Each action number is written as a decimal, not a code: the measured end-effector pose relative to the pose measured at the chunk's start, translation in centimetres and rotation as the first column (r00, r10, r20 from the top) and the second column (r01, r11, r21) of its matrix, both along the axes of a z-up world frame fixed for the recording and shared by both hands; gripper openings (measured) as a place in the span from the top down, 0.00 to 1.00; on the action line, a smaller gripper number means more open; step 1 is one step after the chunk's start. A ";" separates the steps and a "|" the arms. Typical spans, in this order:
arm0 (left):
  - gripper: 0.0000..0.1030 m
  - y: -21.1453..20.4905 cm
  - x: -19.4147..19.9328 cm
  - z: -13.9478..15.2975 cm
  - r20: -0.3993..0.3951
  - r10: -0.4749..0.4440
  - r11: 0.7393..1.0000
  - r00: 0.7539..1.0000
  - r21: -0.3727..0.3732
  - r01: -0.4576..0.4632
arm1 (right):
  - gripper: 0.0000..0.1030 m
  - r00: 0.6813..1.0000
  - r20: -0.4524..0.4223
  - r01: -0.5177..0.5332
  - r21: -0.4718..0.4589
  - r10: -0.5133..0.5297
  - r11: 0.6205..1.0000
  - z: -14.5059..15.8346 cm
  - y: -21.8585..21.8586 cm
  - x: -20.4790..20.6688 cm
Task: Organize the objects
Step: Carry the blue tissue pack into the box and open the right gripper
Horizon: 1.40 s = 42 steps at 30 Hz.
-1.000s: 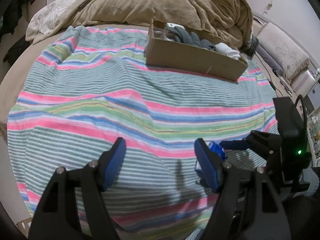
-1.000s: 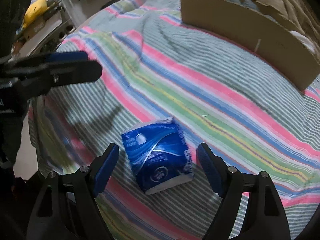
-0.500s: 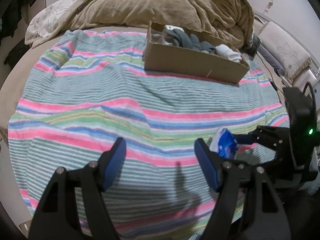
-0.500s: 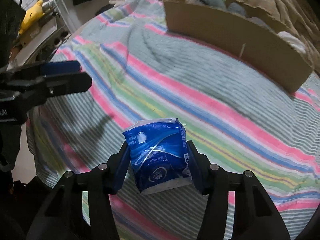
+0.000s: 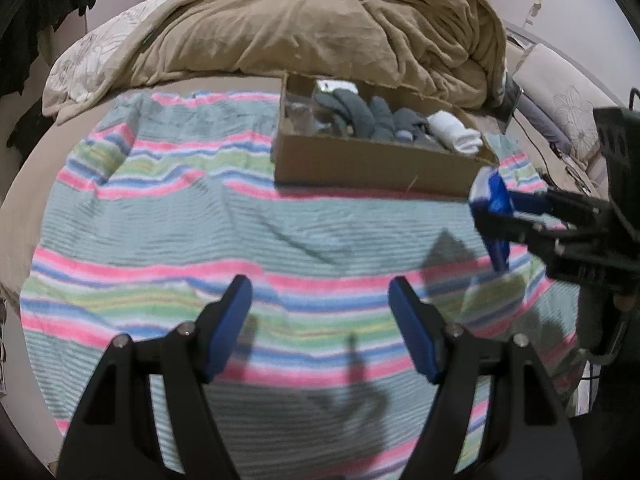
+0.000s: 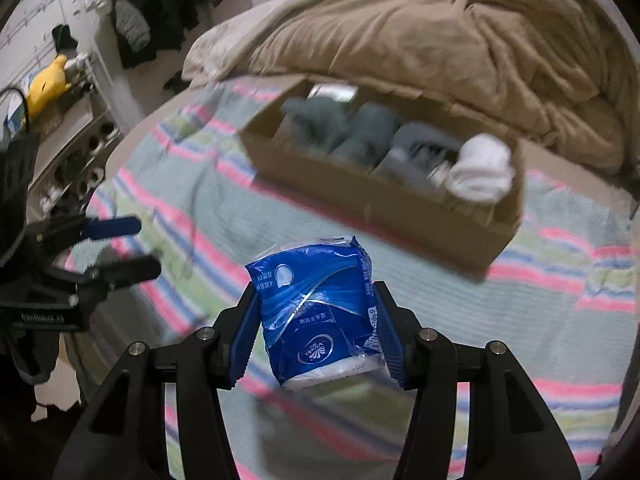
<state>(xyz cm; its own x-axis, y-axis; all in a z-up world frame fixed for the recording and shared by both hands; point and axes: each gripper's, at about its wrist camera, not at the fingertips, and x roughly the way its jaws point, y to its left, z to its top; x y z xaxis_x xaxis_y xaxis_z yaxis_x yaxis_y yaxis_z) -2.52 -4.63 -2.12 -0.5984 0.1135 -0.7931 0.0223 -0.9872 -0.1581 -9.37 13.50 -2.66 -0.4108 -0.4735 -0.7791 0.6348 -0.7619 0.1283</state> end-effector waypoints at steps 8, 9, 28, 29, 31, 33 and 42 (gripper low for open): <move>0.30 0.1 -2.7 1.1 -0.032 -0.005 1.000 0.999 -0.015 0.004 | 0.45 0.998 -0.050 0.028 -0.026 -0.029 0.999 2.1 -0.1 -3.8; 0.30 0.1 -2.9 1.2 -0.035 -0.005 1.000 0.999 -0.017 0.004 | 0.45 0.998 -0.057 0.029 -0.030 -0.031 0.999 2.4 -0.1 -4.3; 0.30 -0.2 -8.9 1.8 -0.078 -0.027 0.999 0.997 -0.029 0.025 | 0.44 0.997 -0.060 0.052 -0.032 -0.053 0.998 1.9 -1.2 -10.0; 0.30 -0.2 -9.1 1.8 -0.080 -0.027 0.999 0.996 -0.027 0.025 | 0.44 0.997 -0.059 0.052 -0.031 -0.053 0.998 1.8 -1.3 -10.2; 0.30 -0.2 -9.5 1.7 -0.082 -0.026 0.999 0.996 -0.025 0.024 | 0.44 0.997 -0.056 0.052 -0.028 -0.053 0.998 1.6 -1.4 -10.6; 0.30 -0.3 -9.9 1.6 -0.082 -0.025 0.999 0.996 -0.022 0.023 | 0.44 0.997 -0.052 0.054 -0.026 -0.055 0.998 1.3 -1.6 -11.0; 0.30 -0.6 -11.2 1.3 -0.089 -0.014 1.000 0.996 -0.009 0.013 | 0.44 0.997 -0.034 0.069 -0.012 -0.070 0.998 -0.3 -2.6 -12.7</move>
